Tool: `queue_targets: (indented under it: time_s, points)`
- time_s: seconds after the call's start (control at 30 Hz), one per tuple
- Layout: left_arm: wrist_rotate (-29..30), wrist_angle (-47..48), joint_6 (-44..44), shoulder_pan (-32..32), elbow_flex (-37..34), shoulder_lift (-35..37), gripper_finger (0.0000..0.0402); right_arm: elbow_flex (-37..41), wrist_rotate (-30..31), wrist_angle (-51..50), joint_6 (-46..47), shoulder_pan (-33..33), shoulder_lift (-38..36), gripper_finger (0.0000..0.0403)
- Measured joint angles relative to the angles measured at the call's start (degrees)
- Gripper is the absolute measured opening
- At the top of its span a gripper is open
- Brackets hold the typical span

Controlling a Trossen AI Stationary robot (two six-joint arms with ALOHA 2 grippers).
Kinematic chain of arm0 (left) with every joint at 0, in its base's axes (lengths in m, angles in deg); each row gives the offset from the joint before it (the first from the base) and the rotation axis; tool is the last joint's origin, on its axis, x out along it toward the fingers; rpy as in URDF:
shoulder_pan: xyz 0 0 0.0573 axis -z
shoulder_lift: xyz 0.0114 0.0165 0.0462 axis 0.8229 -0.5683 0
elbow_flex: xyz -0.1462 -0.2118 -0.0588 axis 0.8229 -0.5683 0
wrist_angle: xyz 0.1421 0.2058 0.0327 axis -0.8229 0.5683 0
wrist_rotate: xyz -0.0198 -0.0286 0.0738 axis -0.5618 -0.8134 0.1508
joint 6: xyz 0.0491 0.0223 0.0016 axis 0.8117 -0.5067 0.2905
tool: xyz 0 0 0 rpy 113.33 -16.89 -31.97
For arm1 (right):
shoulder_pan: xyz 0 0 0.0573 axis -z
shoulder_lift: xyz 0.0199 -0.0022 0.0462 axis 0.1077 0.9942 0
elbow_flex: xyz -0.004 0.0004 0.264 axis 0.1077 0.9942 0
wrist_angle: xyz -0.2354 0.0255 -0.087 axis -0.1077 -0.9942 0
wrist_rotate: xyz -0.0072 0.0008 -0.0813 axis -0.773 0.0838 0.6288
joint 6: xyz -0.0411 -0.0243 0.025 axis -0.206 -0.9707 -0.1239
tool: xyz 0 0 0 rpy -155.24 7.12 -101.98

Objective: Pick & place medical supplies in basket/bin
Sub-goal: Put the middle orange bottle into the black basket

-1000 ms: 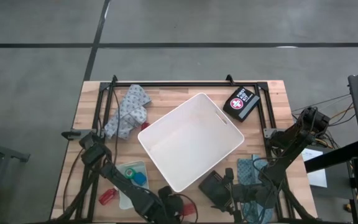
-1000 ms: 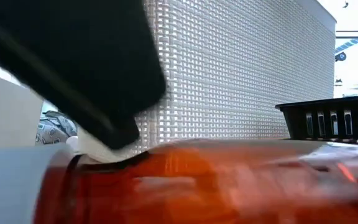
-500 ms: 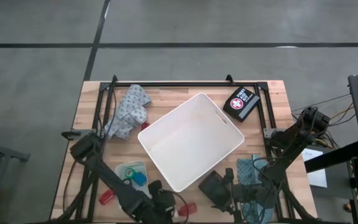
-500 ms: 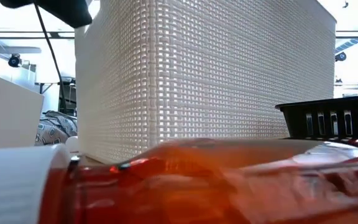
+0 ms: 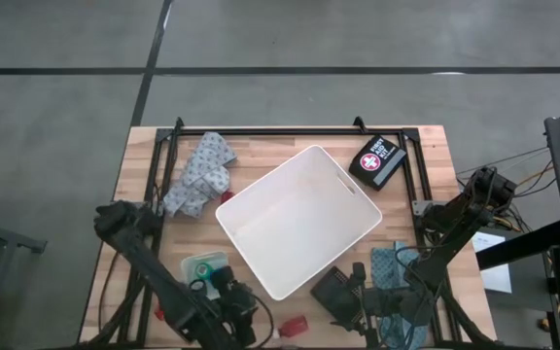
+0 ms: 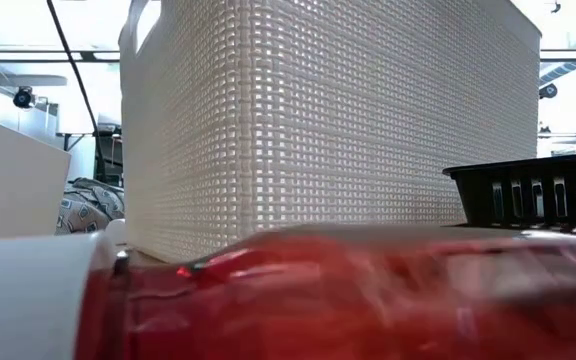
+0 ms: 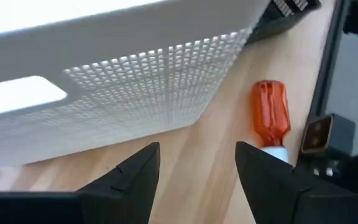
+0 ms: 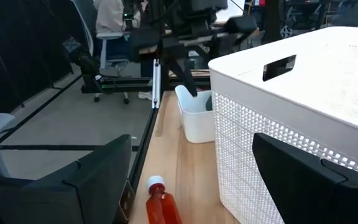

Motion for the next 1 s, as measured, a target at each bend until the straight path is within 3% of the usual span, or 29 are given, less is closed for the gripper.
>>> queue_targets:
  time_s: [0.3,0.43,0.57,0.7,0.87,1.0]
  points:
    - [1.71,-0.13,12.33,0.31,-0.09,4.51,0.0217,0.0,0.0,-0.02,0.0,0.0,0.0,0.0329]
    - [7.33,-0.31,12.87,1.84,-0.09,5.56,0.0217,0.0,0.0,-0.01,0.0,0.0,0.0,0.0329]
    - [9.24,-0.99,13.07,2.62,-0.37,6.22,0.0217,0.0,0.02,0.01,0.0,0.0,0.0,0.0329]
    - [8.31,-10.38,19.6,1.86,-3.39,8.4,0.0229,0.0,0.0,0.01,0.0,0.01,0.0,0.0329]
    - [1.26,-29.28,33.95,-0.55,-10.01,9.92,0.0251,0.0,0.0,0.01,0.0,0.0,0.0,0.0329]
    - [-3.1,-34.42,37.89,-1.31,-15.17,13.04,0.0261,0.0,0.0,0.01,0.0,0.0,0.0,0.0329]
